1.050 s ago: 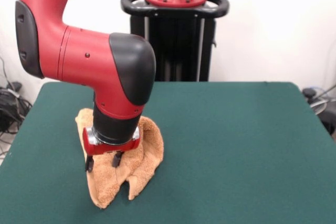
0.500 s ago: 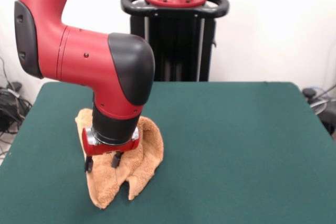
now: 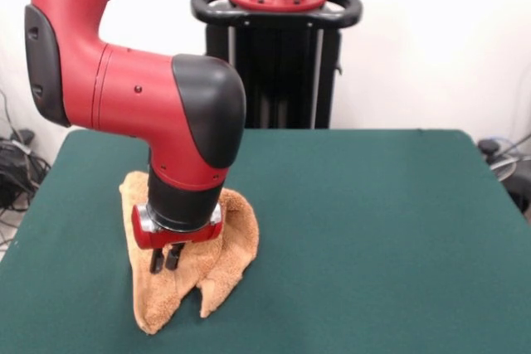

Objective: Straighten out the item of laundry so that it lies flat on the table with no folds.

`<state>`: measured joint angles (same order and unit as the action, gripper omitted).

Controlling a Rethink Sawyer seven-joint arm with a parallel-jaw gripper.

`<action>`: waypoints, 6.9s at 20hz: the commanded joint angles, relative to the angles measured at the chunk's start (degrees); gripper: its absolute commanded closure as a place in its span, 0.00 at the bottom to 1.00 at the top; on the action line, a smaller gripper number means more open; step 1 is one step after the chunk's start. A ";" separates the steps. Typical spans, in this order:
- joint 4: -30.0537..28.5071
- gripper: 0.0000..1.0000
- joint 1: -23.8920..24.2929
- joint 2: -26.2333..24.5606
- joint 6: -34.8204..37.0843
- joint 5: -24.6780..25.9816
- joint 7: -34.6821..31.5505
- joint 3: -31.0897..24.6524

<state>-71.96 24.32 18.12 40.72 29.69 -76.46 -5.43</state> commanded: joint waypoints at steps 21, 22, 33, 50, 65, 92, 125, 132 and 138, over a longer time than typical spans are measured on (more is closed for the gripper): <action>-12.09 1.00 -4.61 7.04 -4.71 0.73 -5.22 -2.11; -13.88 1.00 -4.80 9.05 -4.80 0.13 -5.73 -2.18; -29.25 1.00 -0.58 31.05 2.37 -8.17 3.22 -7.22; -29.33 1.00 5.57 24.61 -9.06 -1.78 4.58 -10.43; -26.13 0.00 3.68 17.84 -16.84 1.86 0.80 -8.07; -7.79 0.00 1.47 9.94 3.94 -3.50 4.02 -8.31; 17.83 0.00 -3.69 -9.14 8.43 -0.47 1.63 -6.89; 20.33 0.00 -3.72 -10.97 8.63 -0.71 1.59 -6.95; 24.34 0.00 -4.70 -13.28 9.65 -0.80 -0.43 -6.77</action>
<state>-50.98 21.19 10.12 53.55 27.98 -72.67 -10.28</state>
